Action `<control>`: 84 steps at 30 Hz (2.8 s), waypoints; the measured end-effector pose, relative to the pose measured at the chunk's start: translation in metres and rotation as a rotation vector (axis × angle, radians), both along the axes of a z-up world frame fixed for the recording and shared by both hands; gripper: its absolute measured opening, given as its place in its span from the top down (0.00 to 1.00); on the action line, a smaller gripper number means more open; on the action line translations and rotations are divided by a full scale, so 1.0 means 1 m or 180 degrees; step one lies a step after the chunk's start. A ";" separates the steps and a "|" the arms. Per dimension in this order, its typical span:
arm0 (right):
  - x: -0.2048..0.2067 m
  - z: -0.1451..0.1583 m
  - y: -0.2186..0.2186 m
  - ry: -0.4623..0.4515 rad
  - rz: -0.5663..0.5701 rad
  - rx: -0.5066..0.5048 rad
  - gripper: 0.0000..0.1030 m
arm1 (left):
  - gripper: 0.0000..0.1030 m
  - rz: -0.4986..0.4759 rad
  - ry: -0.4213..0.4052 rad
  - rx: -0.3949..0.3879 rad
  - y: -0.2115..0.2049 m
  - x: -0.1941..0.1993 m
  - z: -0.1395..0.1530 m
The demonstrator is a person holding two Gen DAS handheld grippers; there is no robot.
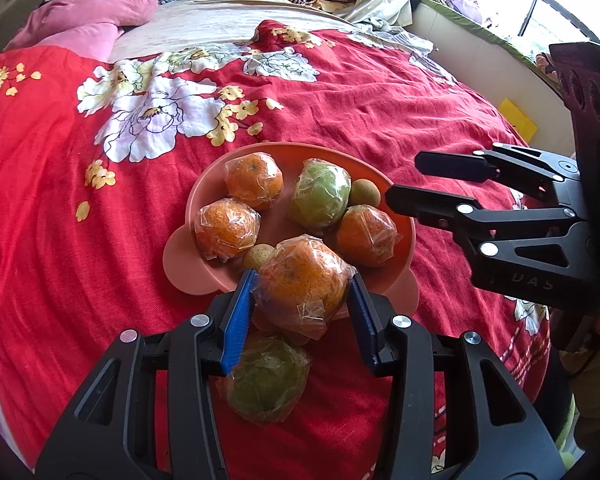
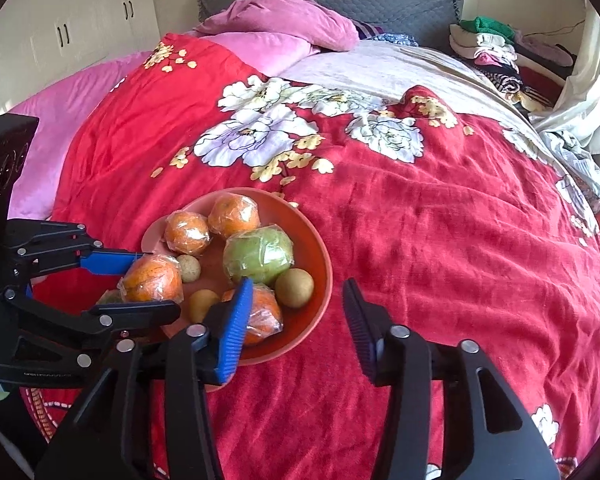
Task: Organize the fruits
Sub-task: 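Lower into the plate and open both grippers to release orange and kiwi, then move both open grippers back toward the green fruit and tomato, then grasp the green wrapped fruit with the left gripper while the right gripper grasps the red tomato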
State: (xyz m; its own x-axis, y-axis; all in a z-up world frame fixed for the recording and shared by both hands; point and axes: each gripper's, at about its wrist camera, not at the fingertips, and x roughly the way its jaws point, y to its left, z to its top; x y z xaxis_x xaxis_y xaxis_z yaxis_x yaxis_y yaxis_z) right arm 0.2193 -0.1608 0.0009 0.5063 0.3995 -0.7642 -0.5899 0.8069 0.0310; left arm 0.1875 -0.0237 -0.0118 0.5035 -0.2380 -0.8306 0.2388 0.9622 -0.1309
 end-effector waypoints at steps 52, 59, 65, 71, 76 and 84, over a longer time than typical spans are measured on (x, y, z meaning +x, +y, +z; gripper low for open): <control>-0.047 0.044 -0.013 -0.0305 -0.0146 0.0092 0.06 | 0.18 0.0348 -0.0383 0.0119 0.020 -0.036 0.046; -0.069 0.043 -0.005 -0.0283 -0.0002 0.0068 0.06 | 0.13 0.0417 -0.0390 0.0144 0.027 -0.044 0.046; -0.089 0.033 0.005 -0.0211 0.0133 0.0016 0.06 | 0.10 0.0457 -0.0365 0.0170 0.030 -0.052 0.043; -0.107 0.018 0.013 -0.0101 0.0241 -0.0066 0.06 | 0.10 0.0493 -0.0308 0.0238 0.036 -0.060 0.034; -0.117 0.002 0.019 0.0034 0.0327 -0.0104 0.06 | 0.10 0.0525 -0.0208 0.0265 0.042 -0.067 0.019; -0.127 -0.022 0.027 0.0216 0.0400 -0.0165 0.24 | 0.10 0.0518 -0.0109 0.0234 0.043 -0.075 0.005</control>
State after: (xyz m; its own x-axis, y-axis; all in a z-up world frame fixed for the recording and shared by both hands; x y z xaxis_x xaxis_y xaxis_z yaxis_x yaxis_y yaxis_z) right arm 0.0927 -0.1338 -0.0207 0.4011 0.4156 -0.8163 -0.6844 0.7283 0.0344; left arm 0.1124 0.0194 -0.0068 0.5587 -0.0904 -0.8244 0.0823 0.9952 -0.0534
